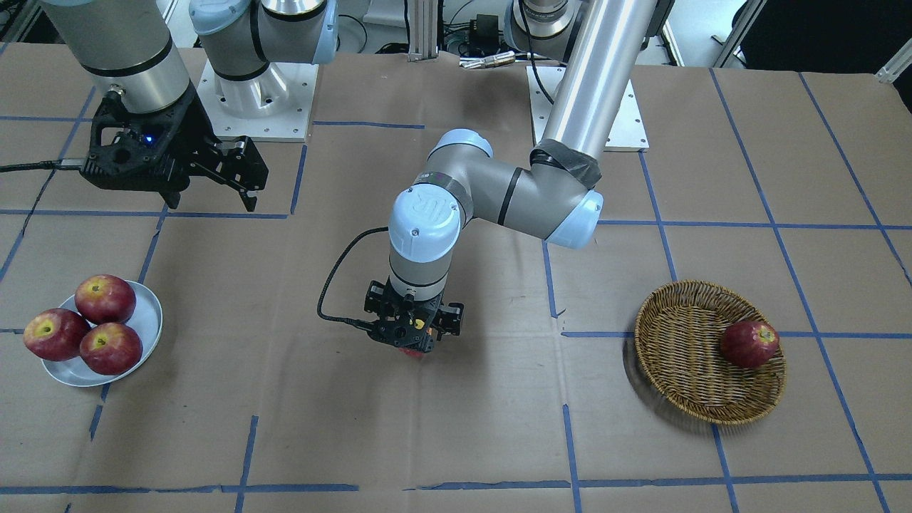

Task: Transfer apple from basket to plate
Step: 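Carry the apple with the left gripper to the table center and set it down, then open the left gripper and withdraw it back above the basket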

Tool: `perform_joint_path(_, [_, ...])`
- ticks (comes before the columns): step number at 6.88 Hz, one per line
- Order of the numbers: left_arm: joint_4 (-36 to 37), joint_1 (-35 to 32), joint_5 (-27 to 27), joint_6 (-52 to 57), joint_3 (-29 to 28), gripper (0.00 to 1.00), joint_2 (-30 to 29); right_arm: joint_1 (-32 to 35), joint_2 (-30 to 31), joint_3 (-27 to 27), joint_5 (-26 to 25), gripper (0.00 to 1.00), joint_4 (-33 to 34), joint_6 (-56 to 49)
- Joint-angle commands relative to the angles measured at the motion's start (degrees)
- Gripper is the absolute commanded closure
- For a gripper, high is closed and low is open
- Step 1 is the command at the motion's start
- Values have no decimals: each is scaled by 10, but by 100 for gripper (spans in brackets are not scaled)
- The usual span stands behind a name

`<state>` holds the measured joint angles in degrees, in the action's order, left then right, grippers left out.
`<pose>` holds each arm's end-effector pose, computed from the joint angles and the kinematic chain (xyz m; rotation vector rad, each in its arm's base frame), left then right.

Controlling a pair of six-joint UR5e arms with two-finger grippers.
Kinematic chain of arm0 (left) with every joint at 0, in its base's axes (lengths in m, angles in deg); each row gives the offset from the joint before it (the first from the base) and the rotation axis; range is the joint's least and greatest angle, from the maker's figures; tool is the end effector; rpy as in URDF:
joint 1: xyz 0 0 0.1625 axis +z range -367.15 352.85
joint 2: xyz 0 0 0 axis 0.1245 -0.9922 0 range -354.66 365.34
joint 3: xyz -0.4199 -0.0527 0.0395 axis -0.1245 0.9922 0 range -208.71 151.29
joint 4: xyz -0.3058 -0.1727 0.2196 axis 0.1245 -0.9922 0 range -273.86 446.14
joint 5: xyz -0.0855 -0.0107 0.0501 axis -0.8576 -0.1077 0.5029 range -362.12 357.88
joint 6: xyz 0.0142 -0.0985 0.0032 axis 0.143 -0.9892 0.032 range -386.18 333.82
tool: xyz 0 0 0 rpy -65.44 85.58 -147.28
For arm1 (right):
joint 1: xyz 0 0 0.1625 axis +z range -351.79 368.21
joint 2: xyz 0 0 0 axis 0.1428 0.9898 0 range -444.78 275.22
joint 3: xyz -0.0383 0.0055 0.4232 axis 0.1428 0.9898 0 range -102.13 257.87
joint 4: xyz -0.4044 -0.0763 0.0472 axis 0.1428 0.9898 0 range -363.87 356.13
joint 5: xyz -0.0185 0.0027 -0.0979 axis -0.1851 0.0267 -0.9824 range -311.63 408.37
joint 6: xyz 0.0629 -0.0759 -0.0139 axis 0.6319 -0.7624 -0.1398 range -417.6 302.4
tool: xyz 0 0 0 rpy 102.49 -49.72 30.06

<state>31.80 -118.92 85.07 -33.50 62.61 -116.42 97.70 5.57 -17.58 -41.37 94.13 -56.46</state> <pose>-0.3717 -0.5583 0.2150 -0.3897 -3.0578 0.0482 0.1293 -0.4938 0.4583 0.0450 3.1354 -0.0793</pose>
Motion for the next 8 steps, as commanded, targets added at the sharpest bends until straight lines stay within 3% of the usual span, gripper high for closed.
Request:
perform_joint_path(1, [-76, 12, 2, 6, -18, 2, 54, 1, 0, 0, 0, 0, 0, 0])
perform_joint_path(2, [-119, 39, 30, 18, -19, 2, 97, 2, 0, 0, -1, 0, 0, 0])
perform_joint_path(5, [-281, 156, 34, 137, -16, 1, 241, 2, 0, -1, -1, 0, 0, 0])
perform_joint_path(8, [-375, 225, 37, 170, -20, 1, 324, 15, -7, 4, 2, 0, 7, 26])
